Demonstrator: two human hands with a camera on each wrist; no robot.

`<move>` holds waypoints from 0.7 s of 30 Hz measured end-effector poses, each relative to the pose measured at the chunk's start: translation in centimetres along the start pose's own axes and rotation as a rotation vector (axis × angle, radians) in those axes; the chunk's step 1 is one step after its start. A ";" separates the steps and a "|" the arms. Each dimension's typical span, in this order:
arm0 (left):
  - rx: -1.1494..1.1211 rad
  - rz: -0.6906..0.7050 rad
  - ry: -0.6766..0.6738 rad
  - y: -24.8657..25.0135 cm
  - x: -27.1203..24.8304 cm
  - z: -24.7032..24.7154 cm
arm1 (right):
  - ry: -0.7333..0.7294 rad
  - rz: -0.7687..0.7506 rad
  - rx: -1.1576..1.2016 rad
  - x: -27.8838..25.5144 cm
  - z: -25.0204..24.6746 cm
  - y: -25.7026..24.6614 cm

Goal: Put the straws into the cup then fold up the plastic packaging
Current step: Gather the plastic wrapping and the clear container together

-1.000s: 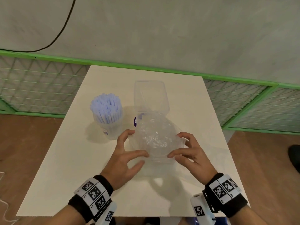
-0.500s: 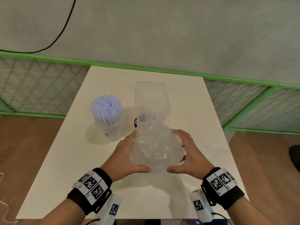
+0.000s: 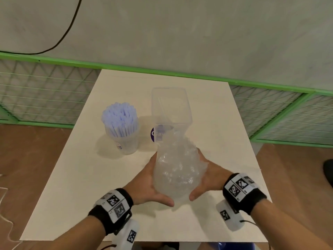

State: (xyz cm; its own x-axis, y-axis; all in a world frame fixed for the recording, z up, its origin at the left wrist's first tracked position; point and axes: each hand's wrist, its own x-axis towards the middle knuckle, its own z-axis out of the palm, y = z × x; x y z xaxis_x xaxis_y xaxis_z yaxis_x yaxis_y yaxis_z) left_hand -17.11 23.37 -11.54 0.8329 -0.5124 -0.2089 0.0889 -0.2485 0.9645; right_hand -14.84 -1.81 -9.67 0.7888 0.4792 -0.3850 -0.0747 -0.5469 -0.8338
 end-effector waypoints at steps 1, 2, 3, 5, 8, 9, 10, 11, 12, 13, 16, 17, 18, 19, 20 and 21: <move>-0.040 0.008 0.022 -0.4 0.2 0.6 | 0.028 -0.010 0.014 0.1 0.6 0.1; -0.074 0.011 0.055 -0.9 0.4 1.1 | 0.068 -0.026 0.029 0.2 1.1 0.2; -0.098 0.007 0.094 -1.1 0.5 1.5 | 0.117 -0.037 0.037 0.2 1.6 0.5; -0.119 -0.006 0.145 -1.7 0.7 1.8 | 0.218 -0.047 0.052 0.1 2.4 1.2; -0.110 -0.040 0.154 -2.0 1.2 1.5 | 0.312 -0.009 0.084 -0.3 3.3 1.7; -0.084 -0.053 0.157 -1.9 1.3 1.2 | 0.342 0.028 0.079 -0.3 3.7 1.7; -0.038 -0.058 0.159 -1.7 1.4 1.0 | 0.375 0.049 0.083 -0.2 4.1 1.7; 0.000 -0.055 0.166 -1.6 1.5 0.8 | 0.418 0.043 0.095 -0.2 4.5 1.8; 0.022 -0.050 0.177 -1.5 1.6 0.8 | 0.467 0.027 0.125 -0.2 5.0 1.9; 0.027 -0.040 0.193 -1.2 1.5 0.7 | 0.509 0.019 0.135 -0.2 5.4 1.9; 0.011 0.038 0.285 -0.2 0.7 0.7 | 0.581 -0.049 0.243 -0.6 6.4 1.2; -0.021 0.068 0.318 0.2 0.3 0.5 | 0.580 -0.041 0.243 -0.6 6.6 0.6; -0.054 0.095 0.348 0.7 -0.1 0.2 | 0.615 -0.037 0.247 -0.6 6.9 -0.5; -0.075 0.117 0.373 1.1 -0.5 -0.3 | 0.665 -0.070 0.270 -0.3 7.2 -1.2; -0.080 0.133 0.400 1.5 -0.9 -0.8 | 0.705 -0.107 0.371 0.2 7.4 -1.9; -0.071 0.150 0.431 1.9 -1.3 -1.4 | 0.734 -0.119 0.366 0.6 7.7 -2.7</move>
State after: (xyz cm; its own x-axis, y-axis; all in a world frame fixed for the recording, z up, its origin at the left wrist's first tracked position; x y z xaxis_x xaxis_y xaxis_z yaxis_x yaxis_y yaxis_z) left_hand -17.23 24.74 -9.21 0.9893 -0.1459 0.0060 -0.0257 -0.1335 0.9907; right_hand -18.82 5.24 -10.68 0.9922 -0.1195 -0.0354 -0.0592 -0.2020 -0.9776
